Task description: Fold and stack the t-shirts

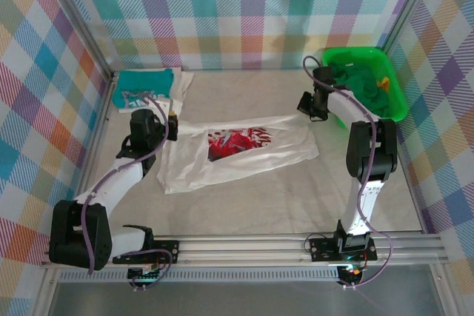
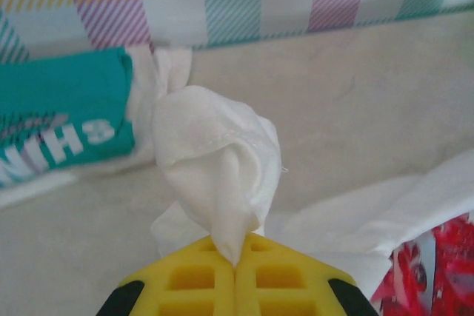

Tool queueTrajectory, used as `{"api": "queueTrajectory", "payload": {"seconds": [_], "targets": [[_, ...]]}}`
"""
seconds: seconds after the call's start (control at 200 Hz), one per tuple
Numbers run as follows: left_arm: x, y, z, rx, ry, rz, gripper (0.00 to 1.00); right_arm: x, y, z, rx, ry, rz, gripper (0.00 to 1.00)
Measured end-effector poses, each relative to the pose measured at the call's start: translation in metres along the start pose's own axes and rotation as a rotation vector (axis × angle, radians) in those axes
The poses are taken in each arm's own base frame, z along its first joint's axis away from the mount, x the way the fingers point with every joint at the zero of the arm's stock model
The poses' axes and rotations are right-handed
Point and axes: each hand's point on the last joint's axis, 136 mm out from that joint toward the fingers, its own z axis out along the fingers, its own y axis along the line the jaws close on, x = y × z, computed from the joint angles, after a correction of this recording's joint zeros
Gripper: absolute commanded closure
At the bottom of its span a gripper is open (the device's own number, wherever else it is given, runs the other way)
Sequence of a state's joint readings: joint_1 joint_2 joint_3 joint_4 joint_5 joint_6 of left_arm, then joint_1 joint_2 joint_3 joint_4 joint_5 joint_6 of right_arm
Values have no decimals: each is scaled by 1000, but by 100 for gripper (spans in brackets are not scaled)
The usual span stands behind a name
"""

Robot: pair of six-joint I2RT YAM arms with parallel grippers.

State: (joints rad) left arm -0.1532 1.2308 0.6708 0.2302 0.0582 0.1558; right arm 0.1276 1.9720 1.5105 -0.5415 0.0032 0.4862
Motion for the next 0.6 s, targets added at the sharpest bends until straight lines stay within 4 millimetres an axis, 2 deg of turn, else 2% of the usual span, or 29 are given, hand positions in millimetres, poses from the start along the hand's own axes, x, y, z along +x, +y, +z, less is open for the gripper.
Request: {"api": "queueTrajectory", "payload": {"seconds": [0.115, 0.21, 0.41, 0.54, 0.57, 0.6], "targets": [[21, 0, -7, -17, 51, -17, 100, 8, -6, 4, 13, 21, 12, 100], [14, 1, -17, -29, 33, -31, 100, 5, -6, -3, 5, 5, 18, 100], [3, 2, -32, -42, 1, -73, 100, 4, -3, -32, -25, -41, 30, 97], [12, -2, -37, -32, 20, -111, 100, 20, -11, -29, -18, -21, 37, 96], [17, -3, -38, -29, 33, -122, 97, 27, -16, -26, -8, -6, 39, 94], [23, -5, -39, -27, 44, -133, 88, 33, -20, -23, 1, 9, 42, 87]]}}
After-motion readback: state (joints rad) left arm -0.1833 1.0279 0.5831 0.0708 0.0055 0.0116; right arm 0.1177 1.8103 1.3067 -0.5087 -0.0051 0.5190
